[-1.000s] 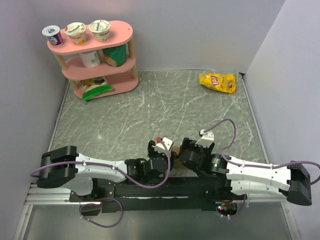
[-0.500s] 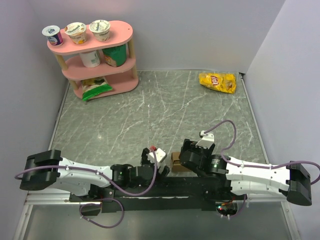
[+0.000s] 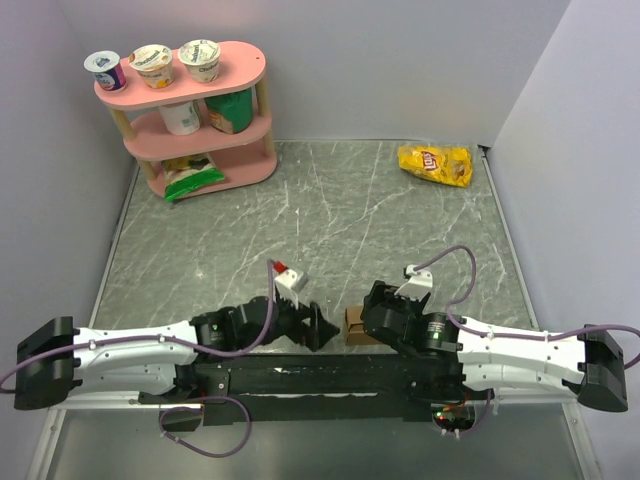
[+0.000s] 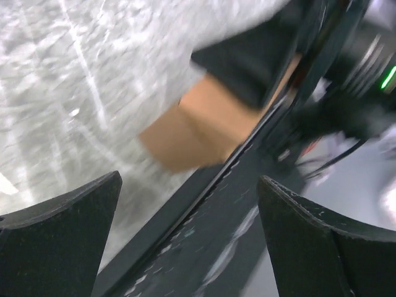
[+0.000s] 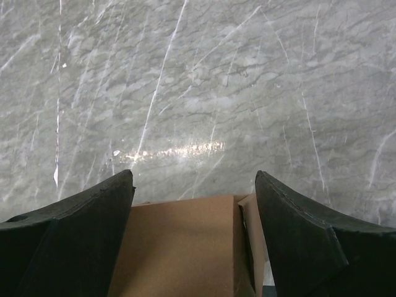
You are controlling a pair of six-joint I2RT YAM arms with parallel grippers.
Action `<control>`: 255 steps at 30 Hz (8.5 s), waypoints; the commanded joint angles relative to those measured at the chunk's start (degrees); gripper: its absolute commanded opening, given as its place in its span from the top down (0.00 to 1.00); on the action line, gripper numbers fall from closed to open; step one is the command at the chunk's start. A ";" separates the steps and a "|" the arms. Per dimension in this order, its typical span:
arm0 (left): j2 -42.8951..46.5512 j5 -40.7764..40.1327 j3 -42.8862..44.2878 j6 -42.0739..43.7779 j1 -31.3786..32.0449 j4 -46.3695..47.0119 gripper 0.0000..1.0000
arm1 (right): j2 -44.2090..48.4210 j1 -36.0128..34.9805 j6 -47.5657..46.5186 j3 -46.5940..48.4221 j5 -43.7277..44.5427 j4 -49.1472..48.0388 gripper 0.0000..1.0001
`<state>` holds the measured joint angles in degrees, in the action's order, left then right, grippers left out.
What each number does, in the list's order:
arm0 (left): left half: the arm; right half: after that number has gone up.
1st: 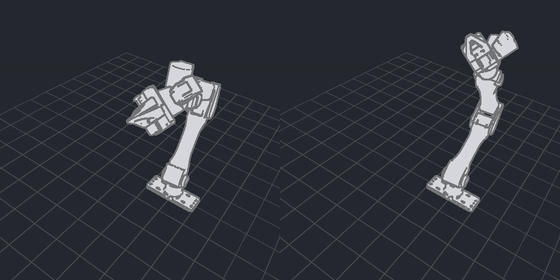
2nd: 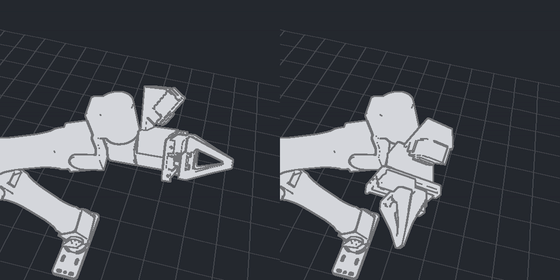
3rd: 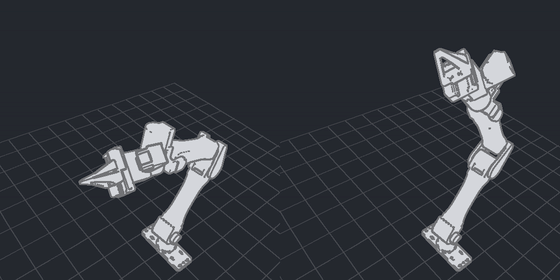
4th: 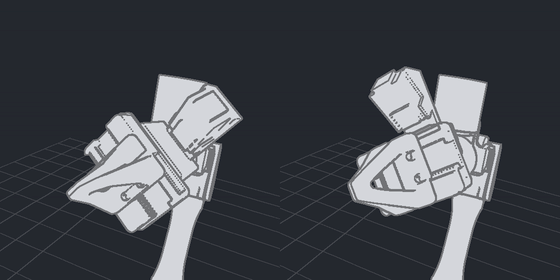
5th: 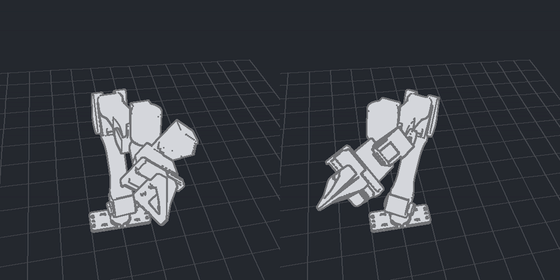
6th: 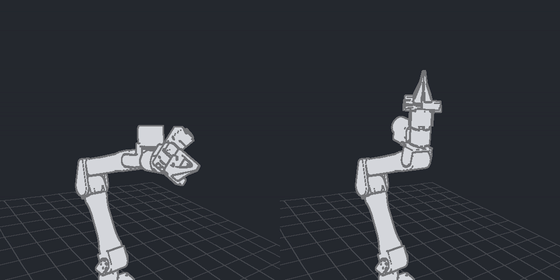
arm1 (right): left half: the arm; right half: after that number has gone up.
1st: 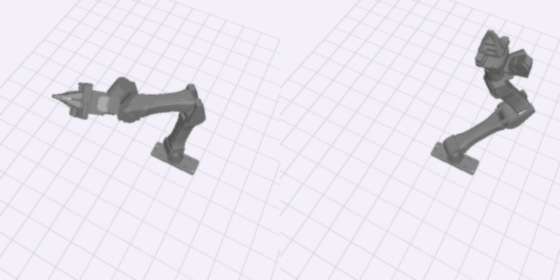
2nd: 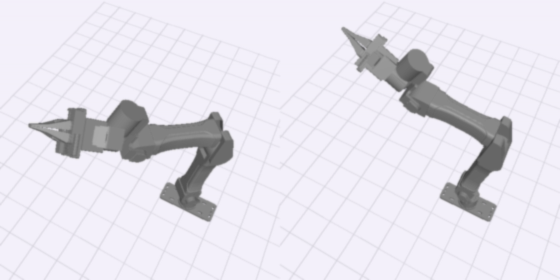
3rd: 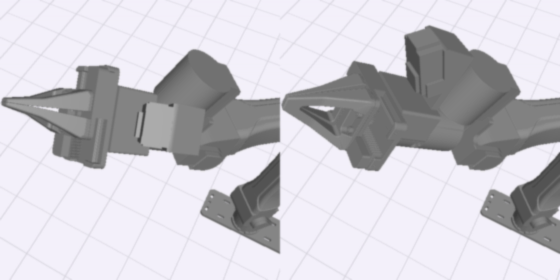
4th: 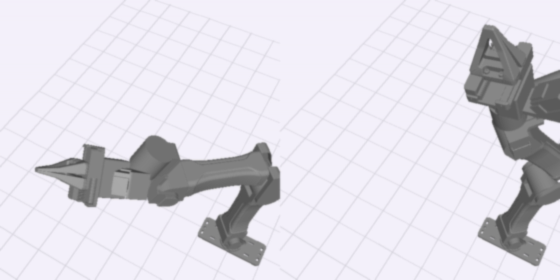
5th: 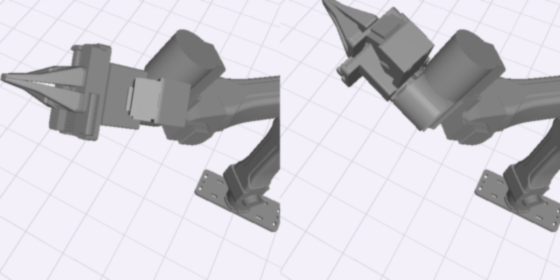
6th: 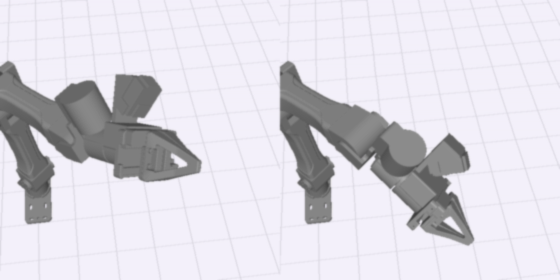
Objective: Fold the paper box
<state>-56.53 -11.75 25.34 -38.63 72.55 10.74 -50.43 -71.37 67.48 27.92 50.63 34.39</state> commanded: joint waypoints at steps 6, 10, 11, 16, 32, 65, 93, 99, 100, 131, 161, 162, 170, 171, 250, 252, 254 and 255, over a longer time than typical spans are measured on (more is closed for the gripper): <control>-4.90 11.92 -3.54 -24.12 -6.37 18.43 0.04 | -3.18 -2.63 4.76 -0.94 0.17 9.73 0.14; -7.36 12.01 -4.51 -26.14 -6.99 22.38 0.04 | -1.95 -2.80 3.80 -1.73 0.08 8.50 0.15; -8.06 11.92 -4.34 -26.58 -7.16 23.26 0.04 | -1.95 -2.81 3.71 -1.73 0.08 8.32 0.15; -13.42 11.92 -4.25 -28.16 -7.43 28.45 0.04 | -2.91 -3.07 4.15 -1.29 0.17 8.85 0.15; -27.05 13.50 -5.30 -32.47 -7.60 41.01 0.47 | -2.91 -3.51 4.32 -1.29 0.08 8.76 0.14; -31.36 13.42 -0.56 -24.39 -7.60 29.60 0.63 | 34.07 7.74 -5.70 1.52 -22.60 22.63 0.14; -30.74 11.92 3.57 -20.70 -7.60 22.31 0.61 | 31.90 7.74 -2.18 0.91 -26.89 25.29 0.67; -30.13 11.92 3.31 -20.61 -7.69 22.13 0.60 | 28.99 7.74 -2.53 -1.46 -30.23 22.66 0.85; -30.04 12.01 3.31 -20.61 -7.78 22.13 0.60 | 28.90 7.74 -2.45 -1.90 -31.81 22.39 0.88; -24.33 16.94 -4.16 -13.31 -8.39 25.47 0.71 | 19.32 4.31 -3.32 -0.86 -28.04 15.78 0.66; -22.22 11.92 -1.00 -8.57 -8.48 15.98 0.72 | 35.14 5.54 0.36 1.70 -33.85 23.11 0.43; -22.30 11.92 -0.82 -8.39 -8.39 15.80 0.72 | 35.14 5.46 0.72 1.09 -33.67 22.22 0.43; -23.27 11.92 -0.30 -8.74 -8.39 16.33 0.72 | 34.88 5.54 1.07 -0.59 -32.61 15.27 0.42; -23.36 12.01 -0.21 -8.65 -8.48 16.33 0.72 | 34.70 5.46 1.16 -0.94 -32.79 14.92 0.43; -13.59 -11.37 -26.31 -12.00 -8.74 38.82 0.60 | -1.95 -5.35 -7.45 -5.06 -14.87 -8.11 1.00; -15.61 -10.49 -25.96 -10.07 -8.66 43.38 0.60 | -0.99 -5.36 -7.89 -5.86 -12.93 -9.25 1.00; -19.30 -10.23 -25.69 -7.61 -8.66 47.33 0.60 | -0.81 -5.35 -10.35 -6.83 -10.05 -12.24 1.00; -20.97 -10.40 -24.30 -6.64 -8.66 52.31 0.60 | -1.24 -5.18 -11.05 -6.92 -8.72 -12.85 1.00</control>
<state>-71.31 -23.38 4.08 -50.52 63.31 60.27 -49.43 -76.88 61.41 25.58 35.81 16.58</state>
